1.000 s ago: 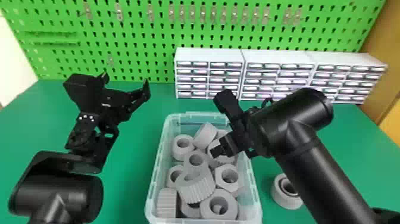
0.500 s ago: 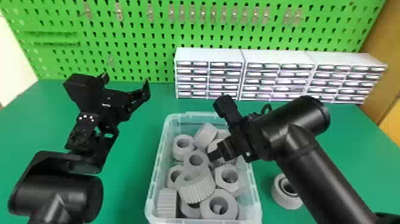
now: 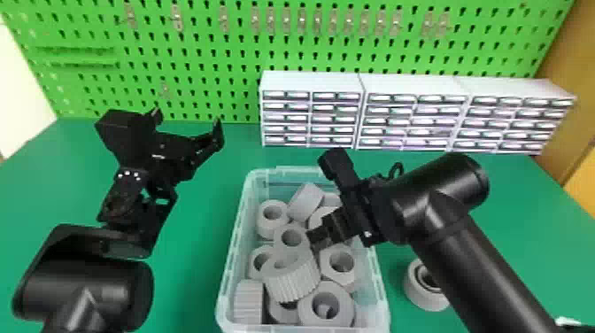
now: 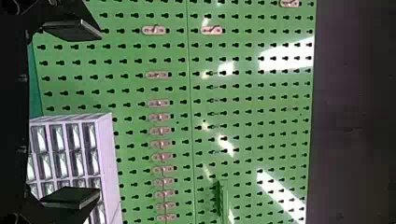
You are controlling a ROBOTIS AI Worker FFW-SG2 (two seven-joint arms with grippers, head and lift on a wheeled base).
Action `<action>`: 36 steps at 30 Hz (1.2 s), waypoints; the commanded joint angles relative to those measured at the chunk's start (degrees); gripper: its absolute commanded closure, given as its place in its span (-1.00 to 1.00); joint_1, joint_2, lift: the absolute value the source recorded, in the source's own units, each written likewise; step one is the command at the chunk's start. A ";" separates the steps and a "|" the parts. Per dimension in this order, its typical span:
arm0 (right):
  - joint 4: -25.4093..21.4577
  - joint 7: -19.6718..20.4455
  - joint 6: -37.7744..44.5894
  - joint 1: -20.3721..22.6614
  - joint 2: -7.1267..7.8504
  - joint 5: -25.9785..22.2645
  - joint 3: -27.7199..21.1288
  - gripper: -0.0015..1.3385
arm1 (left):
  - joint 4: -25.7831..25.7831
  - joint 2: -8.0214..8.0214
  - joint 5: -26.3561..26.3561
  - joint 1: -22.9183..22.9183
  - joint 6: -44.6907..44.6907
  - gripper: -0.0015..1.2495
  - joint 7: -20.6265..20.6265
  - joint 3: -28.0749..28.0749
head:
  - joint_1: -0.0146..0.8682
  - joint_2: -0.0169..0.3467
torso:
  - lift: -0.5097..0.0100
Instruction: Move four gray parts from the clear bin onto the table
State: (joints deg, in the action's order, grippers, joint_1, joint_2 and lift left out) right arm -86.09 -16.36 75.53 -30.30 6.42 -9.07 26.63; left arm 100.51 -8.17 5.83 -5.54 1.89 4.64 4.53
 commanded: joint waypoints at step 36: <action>1.54 -0.78 -3.81 0.24 -0.26 2.48 1.84 0.45 | -0.14 0.00 0.06 0.09 -0.04 -0.82 -0.07 -0.05 | 0.57 -0.72 | 0.77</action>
State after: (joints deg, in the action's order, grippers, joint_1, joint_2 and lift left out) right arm -84.39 -17.14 71.71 -30.11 6.29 -7.71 28.17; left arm 100.37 -8.17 5.85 -5.46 1.86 4.65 4.51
